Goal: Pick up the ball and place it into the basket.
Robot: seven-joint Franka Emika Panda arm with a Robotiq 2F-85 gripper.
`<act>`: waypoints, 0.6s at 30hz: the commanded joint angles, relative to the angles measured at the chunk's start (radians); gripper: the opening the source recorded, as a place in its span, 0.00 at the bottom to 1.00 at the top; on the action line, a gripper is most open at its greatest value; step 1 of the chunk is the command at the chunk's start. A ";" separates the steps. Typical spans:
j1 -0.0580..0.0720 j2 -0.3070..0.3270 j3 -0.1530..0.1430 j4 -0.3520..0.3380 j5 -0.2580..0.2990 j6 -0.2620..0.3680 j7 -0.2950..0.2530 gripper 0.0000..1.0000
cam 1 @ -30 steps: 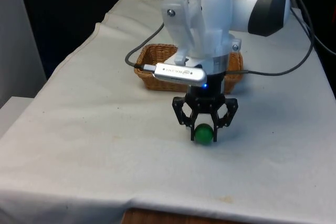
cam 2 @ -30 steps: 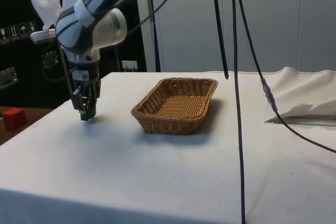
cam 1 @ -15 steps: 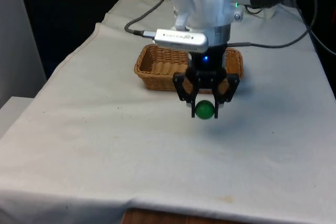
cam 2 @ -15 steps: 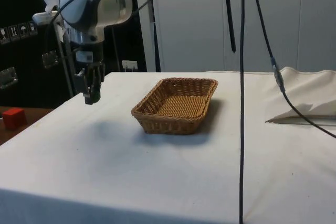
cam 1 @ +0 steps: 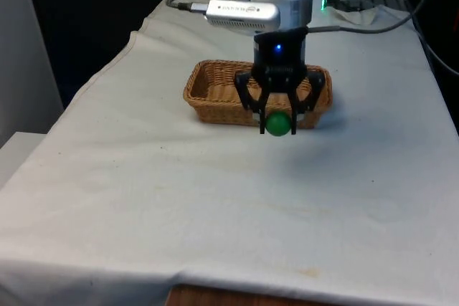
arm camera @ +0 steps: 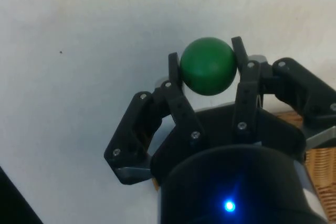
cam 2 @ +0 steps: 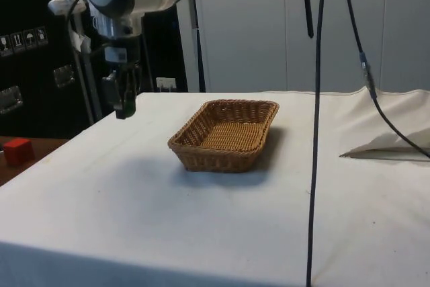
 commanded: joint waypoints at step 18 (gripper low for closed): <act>0.016 -0.107 -0.029 -0.102 -0.055 -0.005 0.026 0.00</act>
